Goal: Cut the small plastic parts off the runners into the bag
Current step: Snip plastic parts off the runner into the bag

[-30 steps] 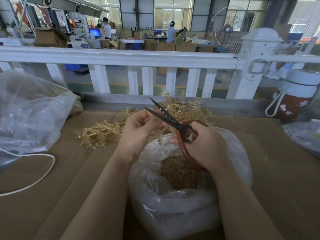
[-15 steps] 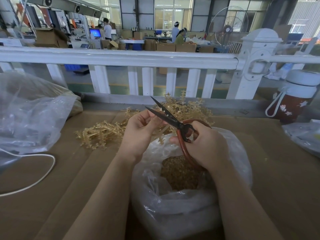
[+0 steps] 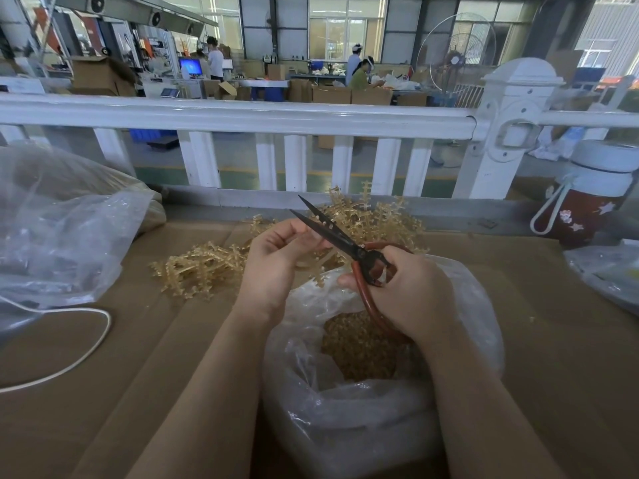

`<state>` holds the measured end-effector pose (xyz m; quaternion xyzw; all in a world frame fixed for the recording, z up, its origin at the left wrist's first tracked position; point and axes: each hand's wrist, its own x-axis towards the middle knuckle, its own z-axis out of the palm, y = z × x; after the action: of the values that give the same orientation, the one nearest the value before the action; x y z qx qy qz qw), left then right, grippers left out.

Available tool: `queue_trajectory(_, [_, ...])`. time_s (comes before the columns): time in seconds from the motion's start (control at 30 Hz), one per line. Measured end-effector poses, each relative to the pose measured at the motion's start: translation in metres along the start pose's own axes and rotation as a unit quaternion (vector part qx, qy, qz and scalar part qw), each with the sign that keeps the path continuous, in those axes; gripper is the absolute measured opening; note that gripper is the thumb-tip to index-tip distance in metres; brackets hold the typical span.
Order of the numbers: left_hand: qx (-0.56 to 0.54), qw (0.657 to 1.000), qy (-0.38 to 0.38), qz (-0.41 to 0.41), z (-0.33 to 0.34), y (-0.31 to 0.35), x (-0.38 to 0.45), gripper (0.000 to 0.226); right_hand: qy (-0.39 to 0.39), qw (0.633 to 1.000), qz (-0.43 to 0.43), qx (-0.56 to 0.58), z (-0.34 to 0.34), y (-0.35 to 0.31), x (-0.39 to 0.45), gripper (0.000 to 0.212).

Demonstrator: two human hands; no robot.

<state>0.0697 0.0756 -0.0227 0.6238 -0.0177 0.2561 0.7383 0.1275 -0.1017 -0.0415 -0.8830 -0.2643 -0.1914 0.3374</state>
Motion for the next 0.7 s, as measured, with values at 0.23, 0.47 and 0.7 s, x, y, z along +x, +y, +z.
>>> queue_trajectory(0.23, [0.042, 0.999, -0.006, 0.021, 0.0037, 0.0016, -0.0015, 0.025, -0.006, 1.0, -0.008, 0.007, 0.0007, 0.0017, 0.0003, 0.053])
queue_trajectory(0.47, [0.031, 0.999, -0.022, 0.008, 0.0052, 0.0003, -0.0025, 0.015, 0.006, 1.0, -0.005, 0.022, 0.0007, 0.0003, 0.0, 0.049])
queue_trajectory(0.7, [0.06, 0.997, -0.032, 0.034, 0.0052, 0.001, -0.0027, 0.023, -0.001, 1.0, -0.001, 0.019, 0.0025, 0.0037, 0.0014, 0.06])
